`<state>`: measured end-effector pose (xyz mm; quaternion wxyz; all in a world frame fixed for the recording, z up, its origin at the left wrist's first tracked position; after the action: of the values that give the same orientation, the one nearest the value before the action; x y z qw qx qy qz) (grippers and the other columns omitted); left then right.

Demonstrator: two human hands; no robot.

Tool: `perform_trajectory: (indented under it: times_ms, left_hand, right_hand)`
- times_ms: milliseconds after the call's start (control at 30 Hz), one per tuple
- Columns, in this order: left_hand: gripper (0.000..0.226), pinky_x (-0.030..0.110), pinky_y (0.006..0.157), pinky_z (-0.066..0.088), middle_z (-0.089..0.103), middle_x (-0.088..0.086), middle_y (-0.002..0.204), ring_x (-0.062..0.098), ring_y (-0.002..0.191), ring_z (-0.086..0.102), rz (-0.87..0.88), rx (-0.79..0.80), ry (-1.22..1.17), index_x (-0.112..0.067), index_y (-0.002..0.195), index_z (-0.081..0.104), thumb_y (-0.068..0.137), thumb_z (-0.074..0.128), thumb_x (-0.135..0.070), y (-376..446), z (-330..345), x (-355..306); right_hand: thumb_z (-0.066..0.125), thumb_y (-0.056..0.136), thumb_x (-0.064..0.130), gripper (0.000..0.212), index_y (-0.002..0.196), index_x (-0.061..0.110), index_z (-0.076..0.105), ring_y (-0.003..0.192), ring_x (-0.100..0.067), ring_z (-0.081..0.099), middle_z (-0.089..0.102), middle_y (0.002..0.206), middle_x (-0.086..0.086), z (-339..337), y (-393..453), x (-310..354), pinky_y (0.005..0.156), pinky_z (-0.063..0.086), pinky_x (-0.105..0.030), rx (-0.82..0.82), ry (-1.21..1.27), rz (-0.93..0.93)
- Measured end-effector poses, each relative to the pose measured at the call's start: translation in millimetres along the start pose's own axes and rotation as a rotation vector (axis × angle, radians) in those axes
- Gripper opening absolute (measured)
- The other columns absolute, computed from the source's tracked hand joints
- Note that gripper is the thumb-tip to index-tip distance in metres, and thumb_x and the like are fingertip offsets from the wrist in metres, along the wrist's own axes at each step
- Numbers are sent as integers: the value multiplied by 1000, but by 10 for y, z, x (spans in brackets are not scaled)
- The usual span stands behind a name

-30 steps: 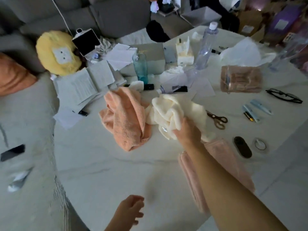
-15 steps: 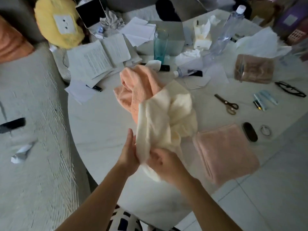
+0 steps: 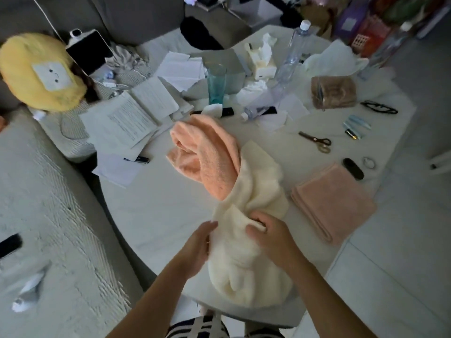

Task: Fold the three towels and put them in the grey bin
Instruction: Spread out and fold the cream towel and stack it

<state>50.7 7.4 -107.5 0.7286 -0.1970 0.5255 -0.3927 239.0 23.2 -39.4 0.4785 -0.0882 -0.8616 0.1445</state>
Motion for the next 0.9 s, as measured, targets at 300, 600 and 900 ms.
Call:
perform_trajectory:
  times_ms: [300,600,900]
  left_hand:
    - [33,34,70,56,74,9,93,30,90,68,213,-271,128,-12,100,70,72,60,-26,131,6,-379]
    - [66,42,121,13,30,4,162,24,150,24,767,-298,1238,-23,143,47,82,69,-15,127,325,-397]
    - [27,34,84,45,72,-5,97,23,97,64,242,-213,1059,-23,104,67,87,61,-43,289,98,-348]
  right_hand:
    - [54,92,20,26,118,22,60,104,-33,62,64,107,1,-876,-349,-569,83,56,-48,-549,250,358]
    - [83,77,36,88,144,9,34,114,-26,58,57,134,-7,110,-610,-1029,88,46,-33,-286,339,720]
    - [74,85,36,15,93,25,71,91,-21,67,72,99,5,-484,-649,-788,84,56,-42,-390,444,576]
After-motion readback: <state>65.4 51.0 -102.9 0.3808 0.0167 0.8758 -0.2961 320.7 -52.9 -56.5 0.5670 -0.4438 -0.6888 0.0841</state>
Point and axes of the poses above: each hand's wrist, its own y-axis towards the middle knuckle, its own z-axis out of the palm, x = y × z, the point moved 6 cm from there along y, towards the middle knuckle
